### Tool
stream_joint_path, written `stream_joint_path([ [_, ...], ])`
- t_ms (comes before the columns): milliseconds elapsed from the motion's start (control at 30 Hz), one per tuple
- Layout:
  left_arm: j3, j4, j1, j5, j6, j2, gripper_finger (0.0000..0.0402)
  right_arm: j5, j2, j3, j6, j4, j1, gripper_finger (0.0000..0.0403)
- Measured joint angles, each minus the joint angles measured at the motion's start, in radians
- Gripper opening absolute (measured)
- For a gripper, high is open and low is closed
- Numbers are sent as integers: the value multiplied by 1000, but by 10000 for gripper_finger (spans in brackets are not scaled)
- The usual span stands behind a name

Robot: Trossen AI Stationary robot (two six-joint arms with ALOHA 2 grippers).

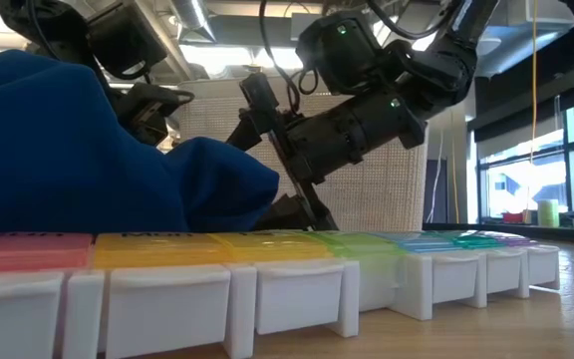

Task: Pick & place medical supplies in basket/bin
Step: Put the white mailer bag into the white container

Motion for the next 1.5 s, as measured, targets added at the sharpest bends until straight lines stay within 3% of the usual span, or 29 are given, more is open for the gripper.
stream_joint_path([
  [300,-6,42,0,-9,-21,5,3,0,1,15,-34,1,-3,300],
  [733,-8,75,-1,-28,-11,6,12,-30,-1,16,-89,13,-6,122],
  [1100,11,2,0,-28,32,-81,76,-59,-1,16,-131,15,-2,122],
  [1333,13,-128,0,-54,30,-238,84,-81,-7,16,-203,13,19,122],
  [1500,14,-189,0,-128,31,-349,83,-80,-45,21,-322,7,24,122],
])
